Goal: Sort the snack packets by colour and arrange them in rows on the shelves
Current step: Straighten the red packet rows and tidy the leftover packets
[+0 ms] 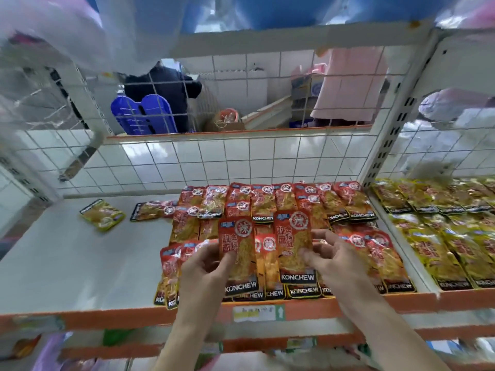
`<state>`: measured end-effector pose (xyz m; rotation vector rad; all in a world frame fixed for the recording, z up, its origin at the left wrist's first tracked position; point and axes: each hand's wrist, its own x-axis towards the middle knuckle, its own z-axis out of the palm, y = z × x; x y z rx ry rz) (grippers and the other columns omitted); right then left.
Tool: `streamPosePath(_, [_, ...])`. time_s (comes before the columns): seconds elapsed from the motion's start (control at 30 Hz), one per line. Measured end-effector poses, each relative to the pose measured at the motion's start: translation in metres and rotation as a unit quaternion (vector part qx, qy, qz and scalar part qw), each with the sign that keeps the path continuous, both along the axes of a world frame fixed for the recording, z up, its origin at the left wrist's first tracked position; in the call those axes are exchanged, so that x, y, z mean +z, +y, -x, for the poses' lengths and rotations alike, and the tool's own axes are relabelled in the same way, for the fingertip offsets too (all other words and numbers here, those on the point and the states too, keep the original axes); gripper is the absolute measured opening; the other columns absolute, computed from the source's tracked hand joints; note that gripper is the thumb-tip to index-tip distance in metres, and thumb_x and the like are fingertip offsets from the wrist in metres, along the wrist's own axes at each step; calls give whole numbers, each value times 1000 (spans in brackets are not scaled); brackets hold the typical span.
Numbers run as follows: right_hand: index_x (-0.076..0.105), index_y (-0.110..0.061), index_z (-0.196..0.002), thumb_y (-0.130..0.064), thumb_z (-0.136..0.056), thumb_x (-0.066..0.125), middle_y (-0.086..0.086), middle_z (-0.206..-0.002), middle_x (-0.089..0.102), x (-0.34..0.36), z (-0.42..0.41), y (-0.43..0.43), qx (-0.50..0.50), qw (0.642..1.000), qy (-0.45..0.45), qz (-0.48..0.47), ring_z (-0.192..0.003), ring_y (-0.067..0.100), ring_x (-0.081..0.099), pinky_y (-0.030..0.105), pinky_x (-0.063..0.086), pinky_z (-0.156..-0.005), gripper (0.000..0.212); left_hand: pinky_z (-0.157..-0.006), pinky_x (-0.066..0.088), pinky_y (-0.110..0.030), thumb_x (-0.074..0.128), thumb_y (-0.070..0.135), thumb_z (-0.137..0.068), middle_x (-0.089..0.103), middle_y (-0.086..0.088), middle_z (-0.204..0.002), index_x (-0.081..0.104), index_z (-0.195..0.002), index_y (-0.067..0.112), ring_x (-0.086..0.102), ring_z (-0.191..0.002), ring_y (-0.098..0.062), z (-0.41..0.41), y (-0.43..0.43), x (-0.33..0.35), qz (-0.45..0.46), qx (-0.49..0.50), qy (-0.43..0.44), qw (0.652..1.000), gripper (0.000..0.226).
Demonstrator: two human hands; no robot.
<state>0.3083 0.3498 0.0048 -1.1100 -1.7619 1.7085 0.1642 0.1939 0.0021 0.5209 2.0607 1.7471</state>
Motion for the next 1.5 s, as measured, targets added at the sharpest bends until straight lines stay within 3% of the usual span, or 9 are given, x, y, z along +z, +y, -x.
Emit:
streamPosePath(0.17, [63,-28,-107,-16,-91,70,-7,-92,77,10,41,0,0,1000,-4,-20,-81,9,72,25,50,-73,21,-61,55,-23,77,13,-85,75,5,-83,68,-98,25,72,-75,-9,51,1,1,-18,5,-27,999,20])
streamPosePath(0.37, [61,-28,-98,-9,-91,68,-7,-84,76,12,89,6,-38,998,-13,-51,-86,15,71,37,52,-86,21,-66,52,-18,77,16,-86,74,2,-87,70,-95,20,71,-84,-10,110,13,-6,-17,-34,-6,999,13])
streamPosePath(0.57, [58,-29,-97,-11,-92,67,-4,-94,74,9,108,26,-49,994,-49,-87,-88,17,71,45,55,-91,22,-83,59,-44,79,24,-84,74,3,-83,72,-89,19,72,-85,-17,132,37,-10,-5,-72,12,997,10])
streamPosePath(0.67, [57,-32,-95,-8,-92,67,-4,-96,72,3,111,38,-36,993,-61,-99,-90,17,70,42,56,-88,25,-81,60,-44,80,24,-84,74,4,-81,71,-86,19,72,-83,-18,134,51,-13,5,-84,20,996,11])
streamPosePath(0.97, [57,-30,-104,-5,-91,67,-9,-95,70,-25,115,64,8,989,-100,-107,-89,6,68,13,50,-69,29,-60,54,-19,80,18,-83,72,5,-86,68,-94,19,71,-80,-10,132,88,-26,83,-87,57,991,16])
streamPosePath(1.17, [58,-24,-109,-8,-92,67,-6,-98,70,-29,114,70,15,988,-110,-105,-84,3,67,9,48,-58,25,-70,57,-18,80,23,-83,71,4,-89,68,-97,16,69,-83,-8,134,94,-35,128,-112,117,978,20])
streamPosePath(1.3, [56,-23,-108,-8,-92,67,-6,-92,68,-31,112,72,32,987,-121,-105,-82,8,67,7,46,-54,25,-64,50,-7,79,25,-84,65,14,-88,68,-115,12,61,-81,6,130,96,-37,147,-110,174,967,36])
streamPosePath(1.37, [54,-24,-109,-10,-92,67,-7,-91,67,-31,112,71,38,983,-133,-117,-82,6,65,9,47,-57,26,-64,49,-5,79,25,-85,64,14,-88,66,-124,11,60,-78,4,130,96,-36,160,-104,205,960,44])
streamPosePath(1.5, [58,-19,-111,-15,-92,69,-7,-93,65,-36,111,71,45,966,-175,-187,-84,3,61,11,47,-63,23,-75,56,-20,78,24,-85,68,3,-87,62,-130,9,64,-77,-9,128,94,-36,192,-110,279,934,51])
